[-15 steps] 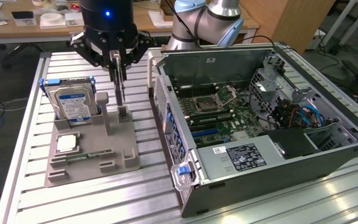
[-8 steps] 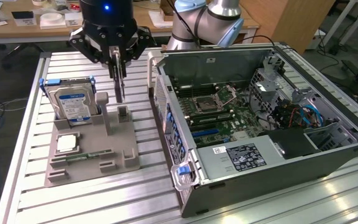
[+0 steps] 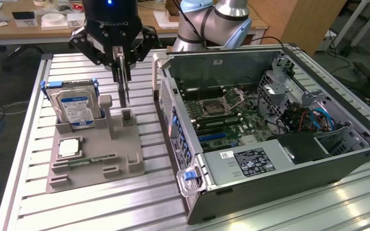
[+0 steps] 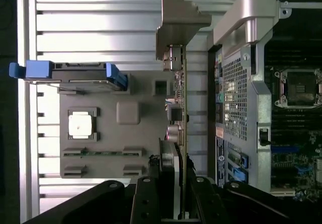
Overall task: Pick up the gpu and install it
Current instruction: 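Pick up the gpu and move the gpu toward the slot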
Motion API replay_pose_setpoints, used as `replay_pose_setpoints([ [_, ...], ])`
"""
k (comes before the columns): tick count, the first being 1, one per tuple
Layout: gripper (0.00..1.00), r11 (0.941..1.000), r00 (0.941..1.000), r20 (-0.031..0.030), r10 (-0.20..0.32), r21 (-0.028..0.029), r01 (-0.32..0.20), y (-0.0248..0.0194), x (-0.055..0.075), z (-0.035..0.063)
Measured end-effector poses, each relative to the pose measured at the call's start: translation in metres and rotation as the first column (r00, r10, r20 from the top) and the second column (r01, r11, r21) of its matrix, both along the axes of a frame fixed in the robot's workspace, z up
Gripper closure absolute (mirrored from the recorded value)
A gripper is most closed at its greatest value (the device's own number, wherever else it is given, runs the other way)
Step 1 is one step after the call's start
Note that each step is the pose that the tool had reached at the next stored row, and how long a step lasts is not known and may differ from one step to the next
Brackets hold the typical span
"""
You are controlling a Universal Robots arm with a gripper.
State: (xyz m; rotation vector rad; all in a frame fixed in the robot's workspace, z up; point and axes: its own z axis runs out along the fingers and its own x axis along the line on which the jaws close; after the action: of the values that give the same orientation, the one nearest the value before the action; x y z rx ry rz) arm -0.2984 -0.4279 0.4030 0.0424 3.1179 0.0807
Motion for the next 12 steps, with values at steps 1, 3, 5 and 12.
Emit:
replay_pose_setpoints([
  [1, 0.72, 0.9998, 1.0, 0.0, 0.0, -0.0179, 0.0, 0.0001, 0.0, 0.0],
  [3, 0.72, 0.999, 1.0, -0.0002, 0.0, -0.0448, 0.0, 0.0002, 0.0, 0.0025],
  [5, 0.72, 0.9984, 1.0, -0.0002, 0.0, -0.0559, 0.0, 0.0003, 0.0, 0.0064],
  [12, 0.72, 0.9981, 1.0, 0.0, 0.0, -0.0613, 0.0, 0.0003, 0.0, 0.0088],
])
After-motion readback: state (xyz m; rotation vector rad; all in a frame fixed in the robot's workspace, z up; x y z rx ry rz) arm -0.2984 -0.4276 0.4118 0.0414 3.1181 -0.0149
